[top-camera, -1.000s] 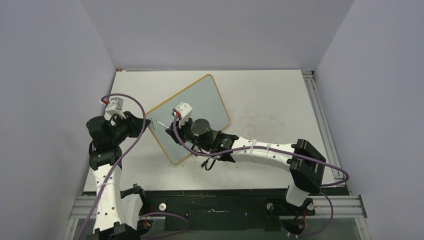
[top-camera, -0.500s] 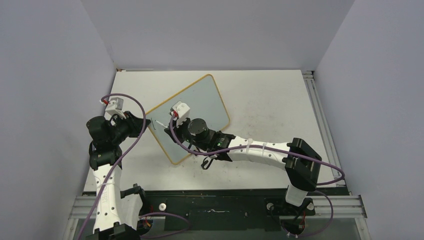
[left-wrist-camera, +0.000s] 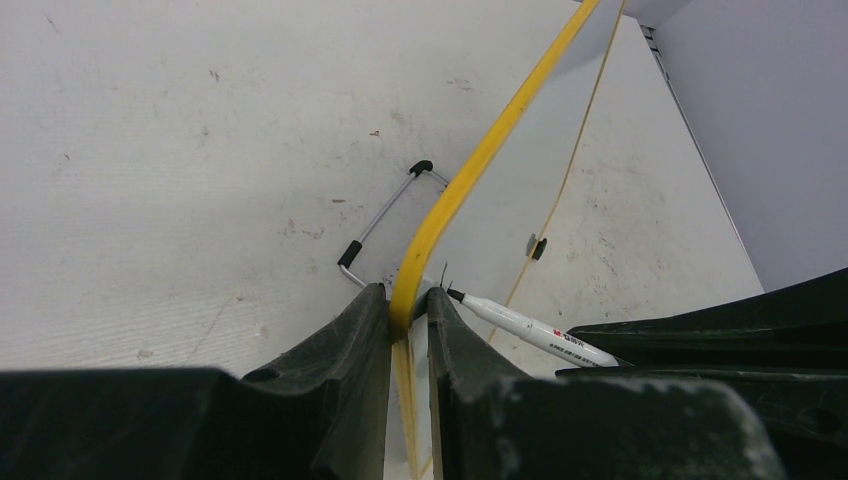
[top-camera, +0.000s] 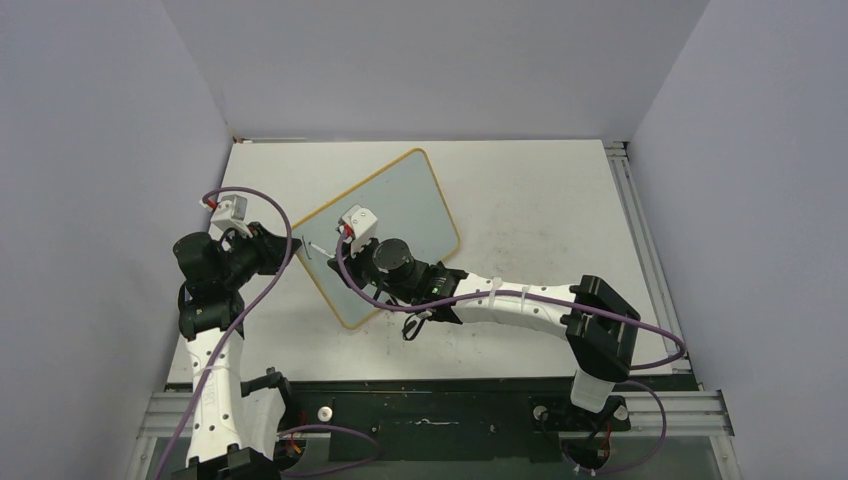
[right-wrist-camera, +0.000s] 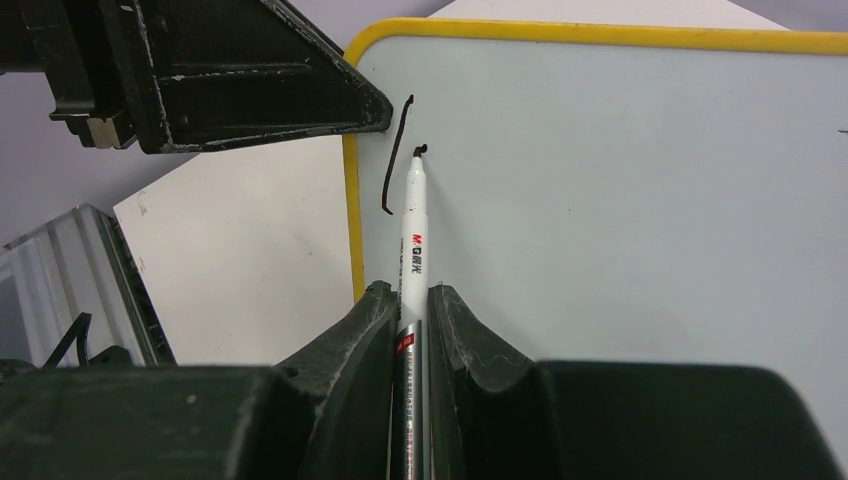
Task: Write a sentence on the whiteboard
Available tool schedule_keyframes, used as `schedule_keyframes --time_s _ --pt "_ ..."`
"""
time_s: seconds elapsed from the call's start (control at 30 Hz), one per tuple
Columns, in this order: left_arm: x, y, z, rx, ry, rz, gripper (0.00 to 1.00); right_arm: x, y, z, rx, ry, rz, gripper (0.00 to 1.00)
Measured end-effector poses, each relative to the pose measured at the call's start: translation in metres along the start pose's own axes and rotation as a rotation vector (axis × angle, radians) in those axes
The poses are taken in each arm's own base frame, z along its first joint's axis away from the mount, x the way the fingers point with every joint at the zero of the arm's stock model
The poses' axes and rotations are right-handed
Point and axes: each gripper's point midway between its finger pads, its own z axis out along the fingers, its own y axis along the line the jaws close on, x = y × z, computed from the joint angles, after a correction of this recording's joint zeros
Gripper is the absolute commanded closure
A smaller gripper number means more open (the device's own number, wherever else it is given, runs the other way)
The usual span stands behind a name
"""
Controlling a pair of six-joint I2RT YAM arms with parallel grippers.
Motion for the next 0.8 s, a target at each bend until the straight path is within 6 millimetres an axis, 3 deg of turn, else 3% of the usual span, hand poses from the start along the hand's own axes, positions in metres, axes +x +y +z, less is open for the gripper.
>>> schedule_keyframes --time_s 0.8 --pt "0.000 0.000 0.000 0.000 0.000 0.001 1.00 0.003 0.012 -0.002 -0.027 0.005 -0.005 0.95"
